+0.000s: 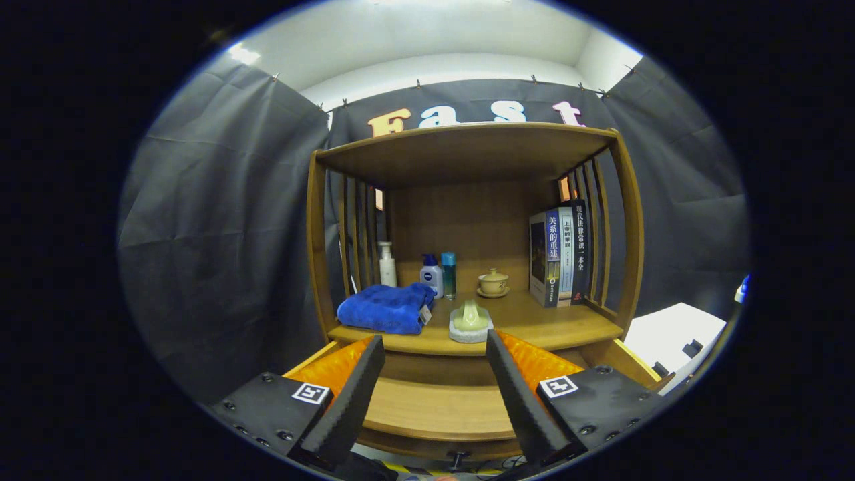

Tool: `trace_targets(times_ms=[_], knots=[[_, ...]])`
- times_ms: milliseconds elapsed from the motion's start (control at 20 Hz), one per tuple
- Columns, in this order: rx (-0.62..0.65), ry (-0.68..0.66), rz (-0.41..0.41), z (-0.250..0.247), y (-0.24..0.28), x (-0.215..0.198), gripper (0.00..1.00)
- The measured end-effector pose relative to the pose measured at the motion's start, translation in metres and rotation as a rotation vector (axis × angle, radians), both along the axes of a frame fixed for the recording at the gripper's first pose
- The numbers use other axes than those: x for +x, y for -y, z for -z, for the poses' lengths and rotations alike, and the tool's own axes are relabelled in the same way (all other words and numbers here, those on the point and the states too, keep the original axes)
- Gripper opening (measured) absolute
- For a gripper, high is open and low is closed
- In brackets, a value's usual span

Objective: Pull open the drawer, take out the items inside it, and place them on the countertop above the cabinet.

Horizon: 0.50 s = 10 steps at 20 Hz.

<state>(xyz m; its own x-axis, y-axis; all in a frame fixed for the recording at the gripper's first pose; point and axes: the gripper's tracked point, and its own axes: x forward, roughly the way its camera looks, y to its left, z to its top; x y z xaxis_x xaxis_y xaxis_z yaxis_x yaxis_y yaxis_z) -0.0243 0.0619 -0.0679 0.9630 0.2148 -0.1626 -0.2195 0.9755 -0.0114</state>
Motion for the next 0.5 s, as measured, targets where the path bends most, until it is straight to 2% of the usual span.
trace_targets(times_ms=[150,350,500], knots=[[-0.011,0.002,-0.008,0.012,-0.003,-0.010,0.98],[-0.044,0.039,0.020,0.028,0.004,-0.023,0.98],[-0.052,0.016,0.016,0.047,0.001,-0.029,0.98]])
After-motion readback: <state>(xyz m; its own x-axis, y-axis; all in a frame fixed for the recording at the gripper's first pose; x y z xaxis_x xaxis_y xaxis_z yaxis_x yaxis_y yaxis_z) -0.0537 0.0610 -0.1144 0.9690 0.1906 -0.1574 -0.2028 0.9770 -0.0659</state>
